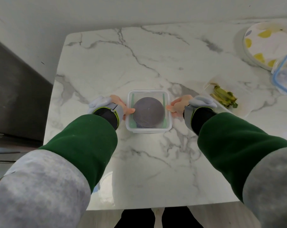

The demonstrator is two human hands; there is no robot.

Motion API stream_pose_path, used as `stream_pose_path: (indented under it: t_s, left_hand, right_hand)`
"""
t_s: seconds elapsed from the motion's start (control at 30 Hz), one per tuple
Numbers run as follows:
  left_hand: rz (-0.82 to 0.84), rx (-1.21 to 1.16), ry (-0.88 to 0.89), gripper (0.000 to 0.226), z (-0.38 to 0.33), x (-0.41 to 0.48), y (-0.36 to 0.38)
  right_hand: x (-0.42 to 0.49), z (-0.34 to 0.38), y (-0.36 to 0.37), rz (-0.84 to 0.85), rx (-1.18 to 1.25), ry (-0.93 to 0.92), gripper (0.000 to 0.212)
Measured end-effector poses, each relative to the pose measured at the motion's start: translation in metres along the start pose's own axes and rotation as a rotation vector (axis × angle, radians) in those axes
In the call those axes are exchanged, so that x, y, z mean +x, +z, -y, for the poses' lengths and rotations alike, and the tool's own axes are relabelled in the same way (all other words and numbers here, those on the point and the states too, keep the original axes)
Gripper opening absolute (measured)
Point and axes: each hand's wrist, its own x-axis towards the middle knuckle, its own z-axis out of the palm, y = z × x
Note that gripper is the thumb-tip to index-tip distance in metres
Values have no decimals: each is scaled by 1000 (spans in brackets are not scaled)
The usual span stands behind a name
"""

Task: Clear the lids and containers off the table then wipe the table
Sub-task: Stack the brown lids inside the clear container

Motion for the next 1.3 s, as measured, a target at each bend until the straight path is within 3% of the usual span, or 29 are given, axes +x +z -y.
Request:
stream_pose_path:
  t_s: [0.07,0.2,0.3,0.47,0.7,0.9,1.07,1.2,1.3]
  left_hand:
    - [9,-50,-30,29,-1,-1,-1]
    - [23,-163,-86,47,-3,-3,0]
    - [50,-134,-81,43,-4,-6,2]
    - [186,-102,-109,38,-7,-10,9]
    - [121,-72,-152,51,-19,-11,17]
    - [182,-161,-196,49,-27,-8,25]
    - [267,-186,-186,46,-42,-8,37]
    - [307,-118,-199,47,-58,-12,45]
    - [219,59,-95,44,-82,-12,47]
  right_hand:
    - [1,2,0,-14,-22,34,22]
    - [-2,0,3,-4,173,78,25]
    - [-5,-2,4,-68,46,56,24]
    - [-17,2,13,106,219,167,42]
    - [-25,5,24,66,222,137,47]
    - [-26,11,15,-4,176,166,30]
    - [-28,-3,-7,-25,285,186,33]
    - [-25,-17,-22,-28,273,193,29]
    - [-15,-18,-40,-25,164,172,32]
